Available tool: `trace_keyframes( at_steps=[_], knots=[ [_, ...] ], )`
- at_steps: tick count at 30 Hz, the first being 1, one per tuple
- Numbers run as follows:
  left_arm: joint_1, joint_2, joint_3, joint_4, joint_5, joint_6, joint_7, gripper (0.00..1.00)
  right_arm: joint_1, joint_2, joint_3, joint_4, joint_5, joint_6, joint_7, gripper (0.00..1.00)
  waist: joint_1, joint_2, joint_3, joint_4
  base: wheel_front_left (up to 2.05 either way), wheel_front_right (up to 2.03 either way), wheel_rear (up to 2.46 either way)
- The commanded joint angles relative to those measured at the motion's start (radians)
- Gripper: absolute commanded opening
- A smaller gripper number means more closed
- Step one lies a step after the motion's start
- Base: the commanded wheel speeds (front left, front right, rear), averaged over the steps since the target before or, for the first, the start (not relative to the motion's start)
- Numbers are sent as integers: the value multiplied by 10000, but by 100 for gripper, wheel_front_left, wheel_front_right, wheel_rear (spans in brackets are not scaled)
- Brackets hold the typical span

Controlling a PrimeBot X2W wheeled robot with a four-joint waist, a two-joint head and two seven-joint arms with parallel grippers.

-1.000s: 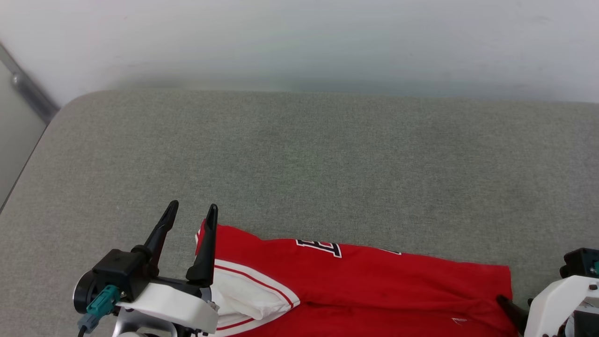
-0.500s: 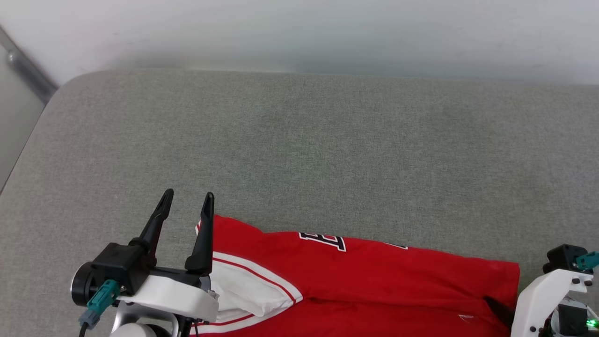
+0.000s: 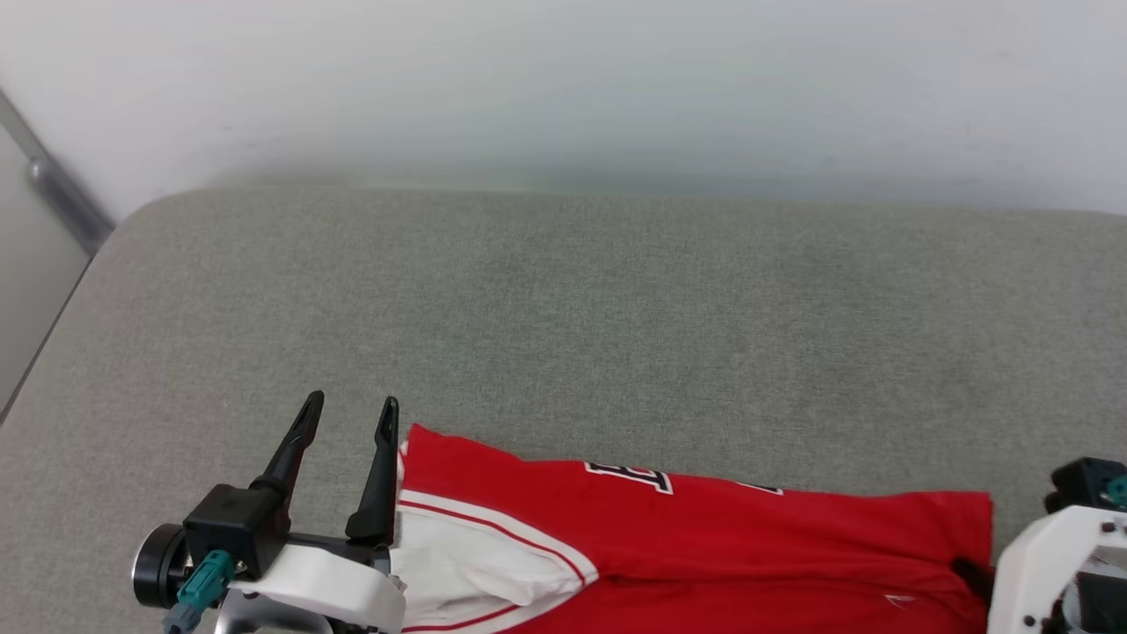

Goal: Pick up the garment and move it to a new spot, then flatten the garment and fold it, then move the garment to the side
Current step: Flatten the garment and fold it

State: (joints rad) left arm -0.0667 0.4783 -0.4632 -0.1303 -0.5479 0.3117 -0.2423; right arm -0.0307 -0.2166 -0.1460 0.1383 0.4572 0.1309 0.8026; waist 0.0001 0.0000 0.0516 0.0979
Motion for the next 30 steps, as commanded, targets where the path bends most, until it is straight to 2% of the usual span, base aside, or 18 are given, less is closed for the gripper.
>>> trace_keyframes(
  at_steps=[1,9,17,23,30],
  knots=[
    [125,7,40,22,45,62,-71,100,151,-104,-216,-48,-48,-4,8,0,-1,0,-163,-109,0,0,0],
    [393,-4,6,102,82,46,-125,100,482,-170,-1663,-477,-94,-4,354,0,-1,0,-485,-337,0,0,0],
    [382,-12,-33,159,140,71,-145,100,115,1329,-2480,-1159,3069,-4,2300,0,-1,0,-594,-345,0,0,0],
    [228,-49,-89,162,140,56,-114,100,-83,1670,-2224,-1278,5185,-4,3242,0,-1,0,-578,-111,0,0,0],
    [-96,-160,-195,278,132,-98,-92,100,-474,1674,-454,-402,7143,-2,2663,0,-1,0,-326,409,0,0,0]
  ],
)
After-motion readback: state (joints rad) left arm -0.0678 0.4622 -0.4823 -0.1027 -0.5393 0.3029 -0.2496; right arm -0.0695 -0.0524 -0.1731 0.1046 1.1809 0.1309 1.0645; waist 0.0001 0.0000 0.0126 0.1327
